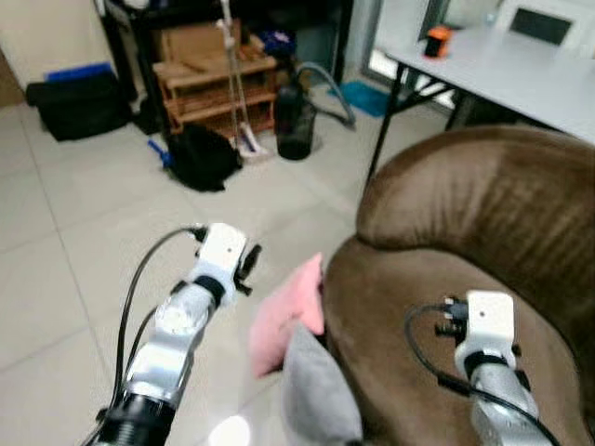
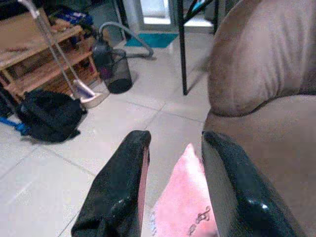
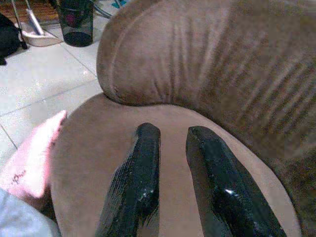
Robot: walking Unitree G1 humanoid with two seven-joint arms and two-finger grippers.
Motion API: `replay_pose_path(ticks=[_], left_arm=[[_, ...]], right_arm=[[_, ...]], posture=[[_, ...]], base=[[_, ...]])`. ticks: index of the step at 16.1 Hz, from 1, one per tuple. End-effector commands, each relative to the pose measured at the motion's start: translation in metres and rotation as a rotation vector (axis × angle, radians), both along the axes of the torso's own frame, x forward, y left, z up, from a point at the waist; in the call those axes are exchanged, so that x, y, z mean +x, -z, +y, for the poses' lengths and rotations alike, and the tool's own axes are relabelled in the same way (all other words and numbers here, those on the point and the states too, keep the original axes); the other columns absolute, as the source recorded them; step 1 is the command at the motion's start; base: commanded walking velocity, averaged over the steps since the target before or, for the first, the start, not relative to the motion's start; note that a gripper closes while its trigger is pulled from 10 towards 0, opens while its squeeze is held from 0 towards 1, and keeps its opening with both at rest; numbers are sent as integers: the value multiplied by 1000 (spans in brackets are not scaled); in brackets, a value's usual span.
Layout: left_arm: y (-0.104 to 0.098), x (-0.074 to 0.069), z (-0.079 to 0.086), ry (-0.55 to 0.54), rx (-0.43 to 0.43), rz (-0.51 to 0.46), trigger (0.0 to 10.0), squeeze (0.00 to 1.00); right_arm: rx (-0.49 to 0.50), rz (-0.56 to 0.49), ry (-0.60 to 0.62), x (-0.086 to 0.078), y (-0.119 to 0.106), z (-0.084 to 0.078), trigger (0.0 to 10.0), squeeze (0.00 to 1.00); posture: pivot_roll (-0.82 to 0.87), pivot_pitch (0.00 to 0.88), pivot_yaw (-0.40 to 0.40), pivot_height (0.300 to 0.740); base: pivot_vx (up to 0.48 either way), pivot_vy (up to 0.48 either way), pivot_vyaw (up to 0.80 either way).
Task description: Move the pillow to the sofa from floor
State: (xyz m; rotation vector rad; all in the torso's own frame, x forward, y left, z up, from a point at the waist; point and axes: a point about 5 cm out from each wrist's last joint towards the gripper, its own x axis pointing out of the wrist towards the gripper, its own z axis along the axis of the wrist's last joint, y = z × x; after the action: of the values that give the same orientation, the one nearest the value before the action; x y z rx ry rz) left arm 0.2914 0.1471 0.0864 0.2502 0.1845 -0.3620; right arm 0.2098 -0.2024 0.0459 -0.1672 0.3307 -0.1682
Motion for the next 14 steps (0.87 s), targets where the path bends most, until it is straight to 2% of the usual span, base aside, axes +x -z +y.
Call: replay_pose_path(ticks=[1, 9, 12, 14], left_arm=[[-4, -1, 8, -13, 5, -20, 10000, 0], [-1, -4, 10, -17, -9, -13, 10000, 0], [-3, -5, 9, 0, -28, -24, 10000, 0], [-14, -10, 1, 128, -99, -75, 10000, 0]], right_arm=[[16, 4, -18, 0, -1, 5, 10000, 0], [12, 0, -35, -1, -2, 7, 10000, 0], [43, 2, -37, -1, -2, 9, 10000, 0], [53, -9, -83, -3, -3, 14, 10000, 0]], posture=[[14, 31, -22, 740], [11, 34, -24, 740], [11, 34, -24, 740], [11, 34, -24, 710]], base=[[0, 0, 0], [0, 0, 0], [0, 0, 0], [0, 0, 0]])
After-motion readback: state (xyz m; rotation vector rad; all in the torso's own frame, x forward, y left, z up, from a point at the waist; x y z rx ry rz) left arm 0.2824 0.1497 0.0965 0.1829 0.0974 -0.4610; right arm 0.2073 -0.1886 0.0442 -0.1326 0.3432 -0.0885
